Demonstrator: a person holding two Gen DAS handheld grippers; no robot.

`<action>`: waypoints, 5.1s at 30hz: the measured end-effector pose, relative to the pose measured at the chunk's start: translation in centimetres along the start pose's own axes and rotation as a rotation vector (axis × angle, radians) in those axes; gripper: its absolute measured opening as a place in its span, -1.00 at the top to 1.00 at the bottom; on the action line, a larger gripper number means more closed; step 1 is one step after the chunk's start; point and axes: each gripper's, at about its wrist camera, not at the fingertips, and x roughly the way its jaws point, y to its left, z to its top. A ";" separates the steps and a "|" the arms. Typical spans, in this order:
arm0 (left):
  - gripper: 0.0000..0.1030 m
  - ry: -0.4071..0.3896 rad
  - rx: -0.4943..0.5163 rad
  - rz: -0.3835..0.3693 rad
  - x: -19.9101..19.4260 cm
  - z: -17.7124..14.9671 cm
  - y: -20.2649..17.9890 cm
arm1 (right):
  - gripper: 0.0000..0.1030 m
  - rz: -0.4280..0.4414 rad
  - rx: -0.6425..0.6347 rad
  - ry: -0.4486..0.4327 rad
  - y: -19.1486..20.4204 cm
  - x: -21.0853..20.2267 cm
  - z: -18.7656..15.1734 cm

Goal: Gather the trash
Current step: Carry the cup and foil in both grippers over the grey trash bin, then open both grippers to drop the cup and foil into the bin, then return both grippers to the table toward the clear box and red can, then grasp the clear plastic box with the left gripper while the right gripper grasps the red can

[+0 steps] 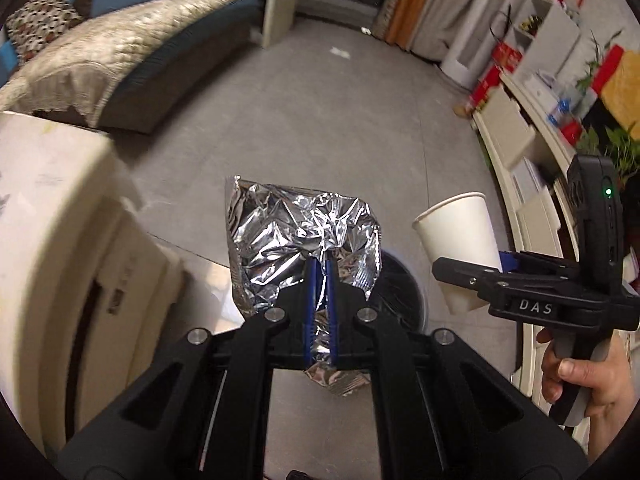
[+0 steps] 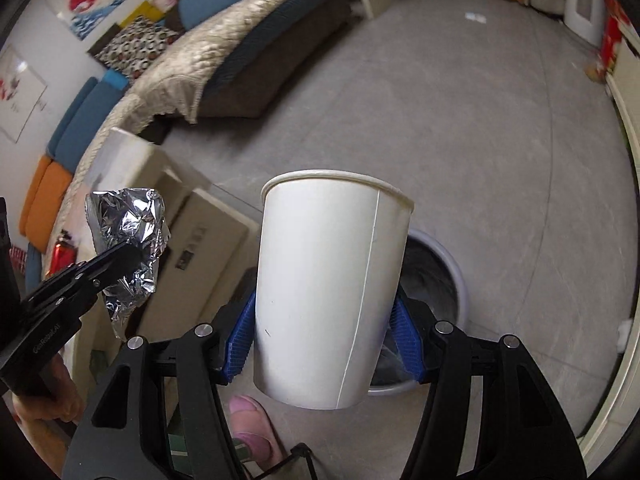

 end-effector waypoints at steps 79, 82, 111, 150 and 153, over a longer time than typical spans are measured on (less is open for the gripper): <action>-0.47 -0.215 -0.895 0.534 -36.8 -34.8 41.0 | -0.64 0.537 -0.876 0.337 59.2 6.2 -15.5; -0.47 -0.197 -0.872 0.507 -35.7 -34.7 39.9 | -0.64 0.528 -0.889 0.355 59.8 7.1 -16.2; 0.42 -0.081 -0.907 0.540 -32.0 -37.3 44.0 | -0.69 0.497 -1.071 0.376 66.0 11.0 -20.5; 0.44 -0.165 -0.841 0.612 -35.7 -35.3 41.5 | -0.31 0.572 -1.105 0.352 64.9 8.6 -21.0; 0.44 -0.174 -0.817 0.619 -36.2 -34.2 40.6 | -0.28 0.581 -1.080 0.327 64.2 7.4 -19.6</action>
